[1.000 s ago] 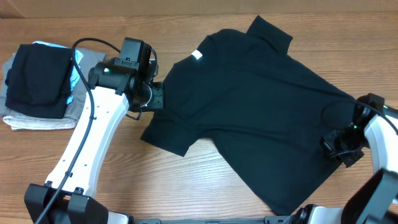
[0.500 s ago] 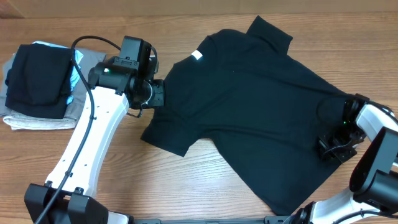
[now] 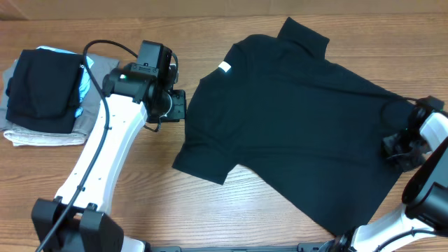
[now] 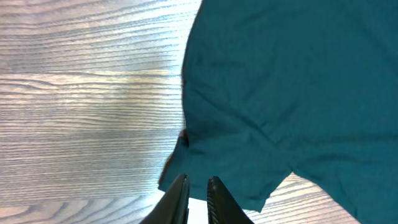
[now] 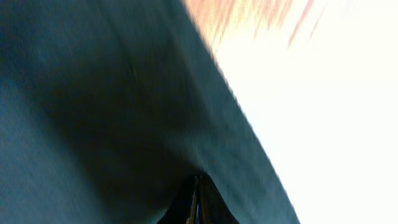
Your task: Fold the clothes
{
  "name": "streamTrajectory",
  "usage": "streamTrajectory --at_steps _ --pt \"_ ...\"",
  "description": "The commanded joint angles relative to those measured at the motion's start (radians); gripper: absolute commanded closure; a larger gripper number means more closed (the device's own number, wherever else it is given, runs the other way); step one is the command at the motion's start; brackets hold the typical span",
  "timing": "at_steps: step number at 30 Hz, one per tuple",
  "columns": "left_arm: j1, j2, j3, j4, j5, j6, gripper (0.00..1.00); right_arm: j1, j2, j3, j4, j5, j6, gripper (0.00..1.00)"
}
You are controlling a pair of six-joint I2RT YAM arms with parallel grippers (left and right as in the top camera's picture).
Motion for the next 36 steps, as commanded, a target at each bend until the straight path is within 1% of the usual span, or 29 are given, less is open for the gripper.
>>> streamTrajectory --at_steps 1,5,7,9,11,13,14,16,18,19,20,21,24,28,30,33,36 --pt "0.002 0.039 0.013 0.000 0.038 0.016 0.89 -0.018 0.069 0.066 0.042 0.000 -0.055 0.96" --pt "-0.006 0.052 0.013 0.007 0.066 0.017 0.92 -0.021 0.069 0.181 0.028 -0.020 -0.158 0.96" --pt "-0.009 0.046 0.019 0.033 0.063 0.017 0.92 -0.021 0.069 0.277 -0.031 -0.062 -0.171 0.96" --pt "-0.010 0.042 0.029 0.063 0.064 0.016 0.92 -0.021 0.068 0.375 -0.104 -0.076 -0.171 0.92" --pt "-0.010 0.042 0.031 0.099 0.068 0.004 0.92 -0.021 0.068 0.471 -0.167 -0.076 -0.171 0.84" --pt "-0.017 0.045 0.031 0.122 0.068 -0.011 0.95 -0.021 0.068 0.543 -0.206 -0.075 -0.179 0.79" --pt "-0.023 0.047 0.031 0.135 0.068 -0.010 0.96 -0.024 0.068 0.586 -0.231 -0.076 -0.178 0.71" --pt "-0.046 0.051 0.031 0.167 0.064 0.007 0.96 -0.028 0.068 0.650 -0.282 -0.076 -0.179 0.61" --pt "-0.070 0.052 0.031 0.216 0.061 0.016 0.96 -0.033 0.068 0.679 -0.321 -0.076 -0.178 0.42" --pt "-0.080 0.052 0.031 0.241 0.060 0.016 0.96 -0.033 0.068 0.681 -0.328 -0.076 -0.178 0.23" --pt "-0.093 0.053 0.032 0.274 0.059 0.016 0.96 -0.033 0.068 0.680 -0.331 -0.076 -0.177 0.07" --pt "-0.103 0.053 0.033 0.299 0.057 0.016 0.96 -0.033 0.068 0.679 -0.330 -0.076 -0.177 0.00" --pt "-0.142 0.068 0.060 0.371 0.034 0.016 0.96 -0.032 0.068 0.679 -0.329 -0.076 -0.177 0.00" --pt "-0.172 0.149 0.170 0.412 0.015 0.016 0.96 -0.032 0.068 0.679 -0.329 -0.076 -0.177 0.00" --pt "-0.173 0.225 0.261 0.394 0.023 0.023 0.96 -0.032 0.068 0.679 -0.329 -0.076 -0.177 0.00" --pt "-0.171 0.369 0.400 0.356 0.022 0.071 0.96 -0.032 0.068 0.679 -0.329 -0.076 -0.177 0.00" --pt "-0.171 0.481 0.473 0.374 0.007 0.129 0.96 -0.032 0.068 0.679 -0.329 -0.076 -0.177 0.00"
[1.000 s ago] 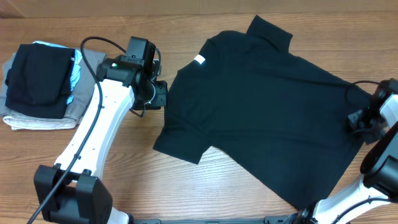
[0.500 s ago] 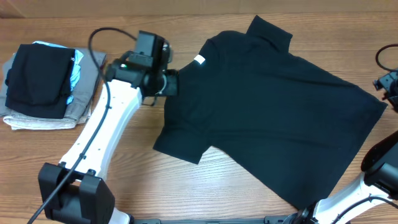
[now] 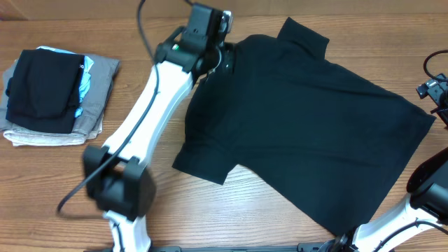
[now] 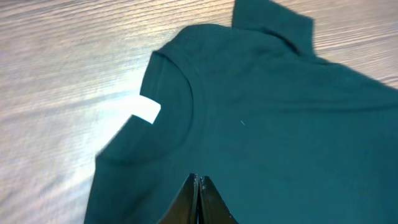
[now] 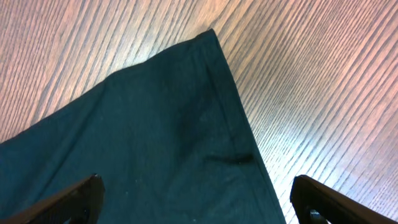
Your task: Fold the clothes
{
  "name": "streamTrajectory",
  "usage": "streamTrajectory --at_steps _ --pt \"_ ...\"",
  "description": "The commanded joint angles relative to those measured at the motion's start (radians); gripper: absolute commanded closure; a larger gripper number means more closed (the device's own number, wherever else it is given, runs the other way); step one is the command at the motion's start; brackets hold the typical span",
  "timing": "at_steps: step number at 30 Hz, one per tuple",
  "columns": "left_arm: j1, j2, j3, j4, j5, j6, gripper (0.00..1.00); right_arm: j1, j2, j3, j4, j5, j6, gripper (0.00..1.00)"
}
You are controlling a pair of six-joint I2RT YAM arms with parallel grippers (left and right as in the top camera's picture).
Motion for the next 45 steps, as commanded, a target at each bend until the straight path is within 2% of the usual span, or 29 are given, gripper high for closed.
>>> streamTrajectory --at_steps 1,11,17,27,33,39,45 --pt "0.001 0.150 0.080 0.013 -0.040 0.082 0.96 -0.003 -0.011 0.023 0.004 -0.001 -0.001 0.00" --pt "0.004 0.321 0.106 0.200 -0.044 0.097 0.96 -0.003 -0.011 0.023 0.004 -0.001 -0.001 0.00" --pt "0.025 0.396 0.105 0.208 -0.048 0.096 0.96 -0.003 -0.011 0.023 0.004 -0.001 -0.001 0.00" --pt "0.069 0.469 0.105 0.088 -0.058 0.088 0.96 -0.003 -0.011 0.023 0.004 -0.001 -0.001 0.00" --pt "0.087 0.472 0.105 -0.040 -0.137 0.083 0.96 -0.003 -0.011 0.023 0.004 -0.001 -0.001 0.00" --pt "0.115 0.472 0.102 -0.259 -0.213 -0.012 0.96 -0.003 -0.011 0.023 0.004 -0.001 -0.001 0.00" --pt "0.148 0.472 0.041 -0.381 -0.252 -0.089 0.96 -0.003 -0.011 0.023 0.005 -0.001 -0.001 0.00"
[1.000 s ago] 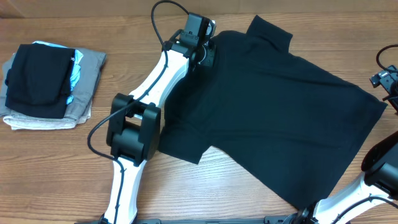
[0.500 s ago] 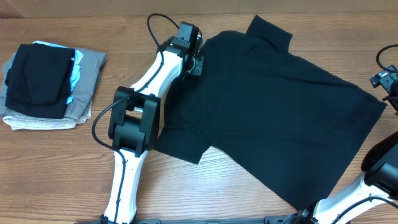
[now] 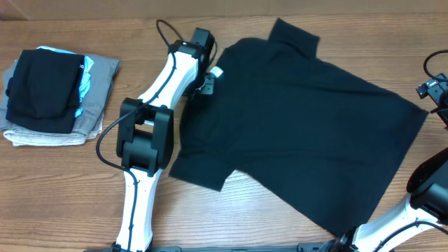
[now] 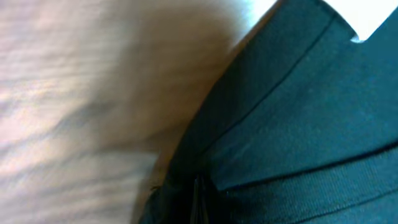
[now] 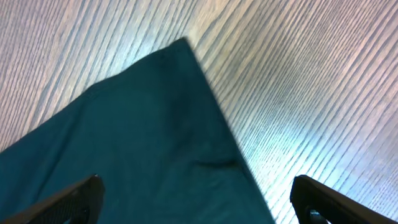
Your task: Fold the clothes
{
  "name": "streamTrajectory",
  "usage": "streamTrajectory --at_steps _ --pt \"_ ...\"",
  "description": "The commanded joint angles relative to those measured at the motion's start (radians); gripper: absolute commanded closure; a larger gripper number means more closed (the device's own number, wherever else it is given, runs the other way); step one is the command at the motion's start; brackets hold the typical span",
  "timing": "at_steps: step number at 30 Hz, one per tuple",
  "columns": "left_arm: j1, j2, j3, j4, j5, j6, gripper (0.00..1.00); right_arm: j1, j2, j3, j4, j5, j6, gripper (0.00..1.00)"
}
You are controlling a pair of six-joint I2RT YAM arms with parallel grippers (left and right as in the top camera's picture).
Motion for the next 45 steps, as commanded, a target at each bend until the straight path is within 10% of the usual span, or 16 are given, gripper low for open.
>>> streamTrajectory --at_steps 1,21,31,45 --pt "0.039 0.056 -0.100 -0.066 -0.077 -0.067 0.96 -0.003 -0.011 0.023 0.004 -0.001 -0.002 0.00" --pt "0.011 -0.113 -0.208 -0.244 -0.074 -0.182 0.96 -0.003 -0.011 0.023 0.004 -0.001 -0.002 0.00" --pt "-0.043 -0.417 -0.200 0.092 0.058 -0.113 0.96 -0.003 -0.011 0.023 0.004 -0.001 -0.002 0.00" --pt "-0.106 -0.124 -0.201 0.521 0.079 -0.067 0.96 -0.003 -0.011 0.023 0.008 -0.001 -0.002 0.00"
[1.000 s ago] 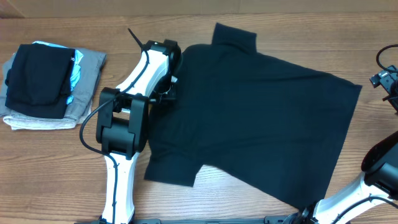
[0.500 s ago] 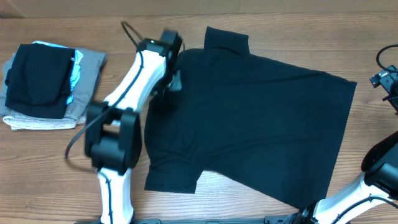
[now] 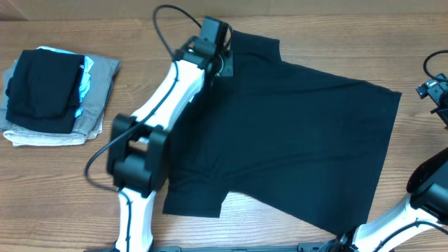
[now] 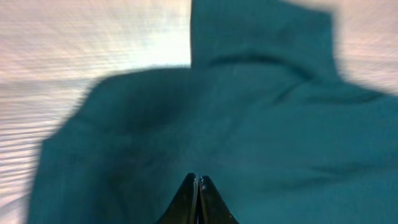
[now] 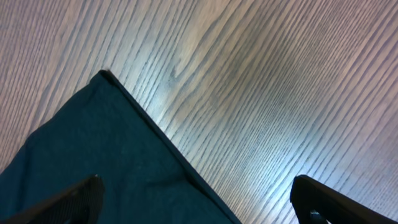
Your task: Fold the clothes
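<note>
A black T-shirt [image 3: 294,133] lies spread on the wooden table [image 3: 84,182]; the wrist views show it as dark teal. My left gripper [image 3: 220,59] is at its neck end, hiding the collar. In the left wrist view the left gripper [image 4: 199,180] is shut with its tips on the cloth, and one sleeve [image 4: 261,31] lies ahead. My right gripper [image 3: 434,89] hangs at the table's right edge. It stands wide open [image 5: 196,182] above the shirt's hem corner [image 5: 106,78], holding nothing.
A pile of folded clothes [image 3: 49,98], black on grey, sits at the far left of the table. Bare wood [image 5: 267,93] lies between the shirt's right edge and my right arm.
The shirt has shifted left and turned; its far sleeve and right hem corner sit further left. My left gripper, still shut at the collar, has moved a little up and right. My right gripper has stayed put.
First my left gripper was nearly shut beside the shirt's left edge, and my right was shut on the right hem. Then the right stood open at the table edge while the left hovered shut over the collar. The left then dropped onto the collar, and the shirt now lies further left.
</note>
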{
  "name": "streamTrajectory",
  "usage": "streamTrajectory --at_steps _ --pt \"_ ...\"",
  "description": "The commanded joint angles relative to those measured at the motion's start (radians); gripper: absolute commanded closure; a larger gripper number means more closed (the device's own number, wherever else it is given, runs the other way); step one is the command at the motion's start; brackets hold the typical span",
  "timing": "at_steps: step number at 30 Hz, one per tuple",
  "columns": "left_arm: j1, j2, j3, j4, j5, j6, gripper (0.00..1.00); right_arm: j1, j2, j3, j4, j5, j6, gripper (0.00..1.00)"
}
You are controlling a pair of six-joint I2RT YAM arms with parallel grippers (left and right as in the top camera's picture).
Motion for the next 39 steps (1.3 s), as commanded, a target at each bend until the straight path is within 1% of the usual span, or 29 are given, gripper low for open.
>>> streamTrajectory --at_steps 1,7,10,13,17,21,25,28,30,34,37,39 --pt "-0.005 0.097 -0.008 0.018 0.008 0.038 0.96 -0.003 -0.011 0.023 0.007 -0.001 -0.002 0.00" --pt "-0.004 0.191 -0.008 0.023 0.010 0.043 0.96 -0.003 -0.011 0.023 0.008 -0.001 -0.002 0.00" --pt "-0.005 0.195 -0.007 -0.018 0.065 0.045 0.96 -0.003 -0.011 0.023 0.008 -0.001 -0.002 0.00" --pt "-0.005 0.188 -0.007 -0.095 0.158 0.044 0.96 -0.003 -0.011 0.023 0.008 -0.001 -0.002 0.00" --pt "-0.005 0.186 -0.007 -0.270 0.255 0.043 0.96 -0.003 -0.011 0.023 0.008 -0.001 -0.002 0.00" --pt "-0.005 0.186 -0.007 -0.399 0.268 0.045 0.96 -0.003 -0.011 0.023 0.008 -0.001 -0.002 0.00" --pt "-0.005 0.168 0.003 -0.425 0.257 0.059 0.96 -0.003 -0.011 0.023 0.008 -0.001 -0.002 0.00" --pt "-0.003 0.124 0.061 -0.421 0.240 0.059 0.92 -0.003 -0.011 0.023 0.008 -0.001 -0.002 0.00" --pt "-0.003 0.087 0.130 -0.418 0.240 0.060 0.92 -0.003 -0.011 0.023 0.008 -0.001 -0.002 0.00" --pt "-0.009 0.012 0.289 -0.420 0.236 0.059 0.92 -0.003 -0.011 0.023 0.008 -0.001 -0.002 0.00" --pt "-0.018 -0.031 0.400 -0.415 0.180 0.059 0.92 -0.003 -0.011 0.023 0.008 -0.001 -0.002 0.00" --pt "-0.023 -0.037 0.457 -0.400 0.138 0.060 0.96 -0.003 -0.011 0.023 0.008 -0.001 -0.002 0.00"
